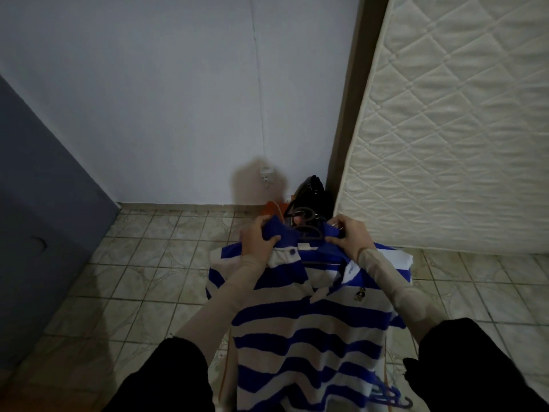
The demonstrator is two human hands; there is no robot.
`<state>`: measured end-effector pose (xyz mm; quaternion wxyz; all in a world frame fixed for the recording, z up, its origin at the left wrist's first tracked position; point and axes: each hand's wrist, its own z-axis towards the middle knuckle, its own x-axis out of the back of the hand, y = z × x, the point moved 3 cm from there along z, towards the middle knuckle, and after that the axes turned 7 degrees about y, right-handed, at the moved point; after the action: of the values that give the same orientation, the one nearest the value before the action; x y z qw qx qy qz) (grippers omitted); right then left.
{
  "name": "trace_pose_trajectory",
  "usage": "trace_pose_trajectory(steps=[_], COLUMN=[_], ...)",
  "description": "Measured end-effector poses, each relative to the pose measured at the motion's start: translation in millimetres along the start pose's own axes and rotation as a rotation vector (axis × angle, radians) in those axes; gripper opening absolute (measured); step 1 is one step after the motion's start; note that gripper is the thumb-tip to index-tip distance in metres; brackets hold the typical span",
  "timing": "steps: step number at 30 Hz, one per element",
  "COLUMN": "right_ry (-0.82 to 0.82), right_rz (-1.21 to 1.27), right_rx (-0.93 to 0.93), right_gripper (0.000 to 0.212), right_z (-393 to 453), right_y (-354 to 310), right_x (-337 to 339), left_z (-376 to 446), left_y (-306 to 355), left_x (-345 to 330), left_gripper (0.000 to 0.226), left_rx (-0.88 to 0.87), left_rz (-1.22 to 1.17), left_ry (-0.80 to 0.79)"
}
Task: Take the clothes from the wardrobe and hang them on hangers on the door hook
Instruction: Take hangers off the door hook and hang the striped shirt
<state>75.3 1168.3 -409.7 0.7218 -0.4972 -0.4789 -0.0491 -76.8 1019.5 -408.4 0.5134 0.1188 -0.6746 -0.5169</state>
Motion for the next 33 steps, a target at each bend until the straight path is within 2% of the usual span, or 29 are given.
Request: trace_pose_trajectory(steps=[3,8,22,25,29,33], right_ry=[-0.028,-0.043,0.163,0.229,0.280,0.173], right_rz=[-0.023,-0.025,0.034,0.085,0.134,0.143], right_rx=[-0.037,-0.077,0.149,0.144,0.125,-0.037], right_gripper=[0.028,0.018,0.020,0.019,0.018,0.005], right_z=[-3.8,-17.5,-87.5,-108.4,-136.1,-150.5], right_y=[1.4,4.5,-30.9,-31.4,-16.4,-1.2], right_x=[-0.4,2.5,20.4,20.7,13.7,2.4], left_z=[-6.5,-20.5,-88.8,-107.4,-144.8,-171.4], left_y=[-0.3,-0.3,1.0,-8.2,-33.2,-46.4], left_x=[0.6,5.2,19.5,14.7,1.7,-7.0], left_gripper=[0.051,0.030,0.022,0.023,0.016,0.014], left_rx=[-0.002,-0.033,-0.219,-0.152,0.066,0.179], left_rz=[0.012,0.054,0.100,0.042,-0.085,-0.202], left_ry=[-0.029,-0.021,0.113,0.088,0.090,0.022])
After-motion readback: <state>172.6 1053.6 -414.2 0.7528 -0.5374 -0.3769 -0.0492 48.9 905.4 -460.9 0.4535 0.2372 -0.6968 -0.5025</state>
